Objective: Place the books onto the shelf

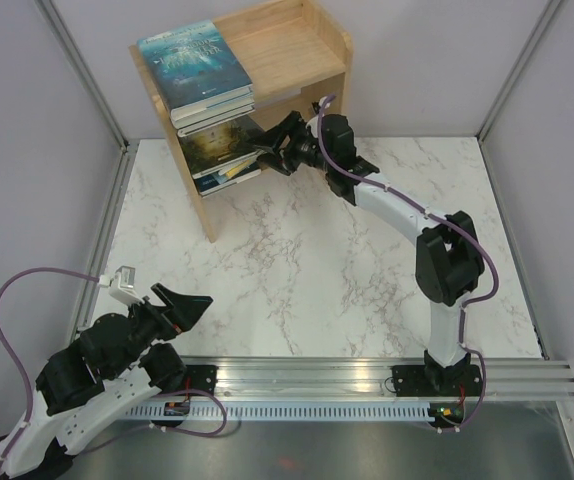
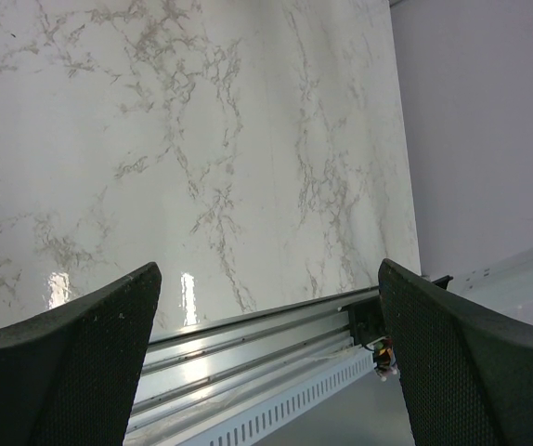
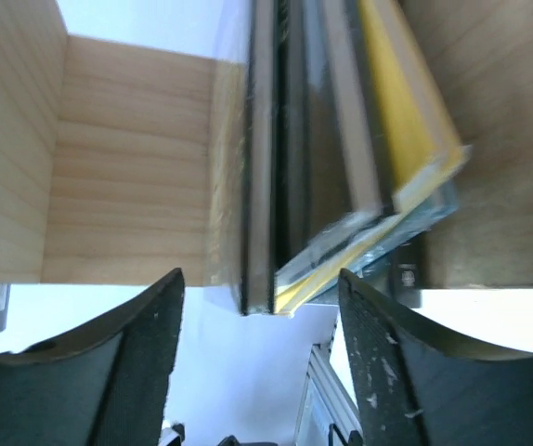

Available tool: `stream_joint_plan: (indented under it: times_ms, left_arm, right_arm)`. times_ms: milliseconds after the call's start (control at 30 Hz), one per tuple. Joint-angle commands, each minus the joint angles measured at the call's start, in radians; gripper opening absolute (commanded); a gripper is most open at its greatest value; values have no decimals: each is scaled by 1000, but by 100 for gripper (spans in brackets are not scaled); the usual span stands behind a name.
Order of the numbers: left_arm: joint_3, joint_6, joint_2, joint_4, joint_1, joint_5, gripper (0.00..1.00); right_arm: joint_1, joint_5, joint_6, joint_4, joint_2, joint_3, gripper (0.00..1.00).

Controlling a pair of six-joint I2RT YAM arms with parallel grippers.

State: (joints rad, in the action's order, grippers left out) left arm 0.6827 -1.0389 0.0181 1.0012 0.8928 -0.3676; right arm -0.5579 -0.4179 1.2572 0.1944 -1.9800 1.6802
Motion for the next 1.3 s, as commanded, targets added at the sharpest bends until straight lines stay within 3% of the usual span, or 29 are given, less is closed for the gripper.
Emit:
stream_joint_plan:
  times_ms: [0, 367, 433, 467, 600, 700, 967, 1267]
  left_arm:
    - [23, -32, -10, 1, 11, -47, 100]
    - [23, -39, -10, 5, 20, -54, 100]
    - [21, -39, -10, 5, 20, -54, 100]
    - [21, -41, -10, 5, 20, -54, 100]
    - [23, -41, -10, 4, 21, -54, 100]
    - [23, -41, -10, 7, 23, -54, 100]
    - [21, -44, -41, 7, 31, -51, 99]
    - [20, -44, -61, 5, 52, -42, 99]
  right_arm:
    - [30, -2, -15, 7, 55, -23, 72]
    - [133, 19, -77, -29, 175, -142, 74]
    - [136, 22, -78, -21, 165, -132, 66]
    - [138, 30, -71, 0, 152, -131, 54]
    - [139, 56, -29, 80, 115, -120, 26]
    - [138, 99, -10, 105, 87, -108, 15]
    - [96, 298, -19, 151, 72, -139, 0]
    - [33, 499, 13, 234, -20, -116, 0]
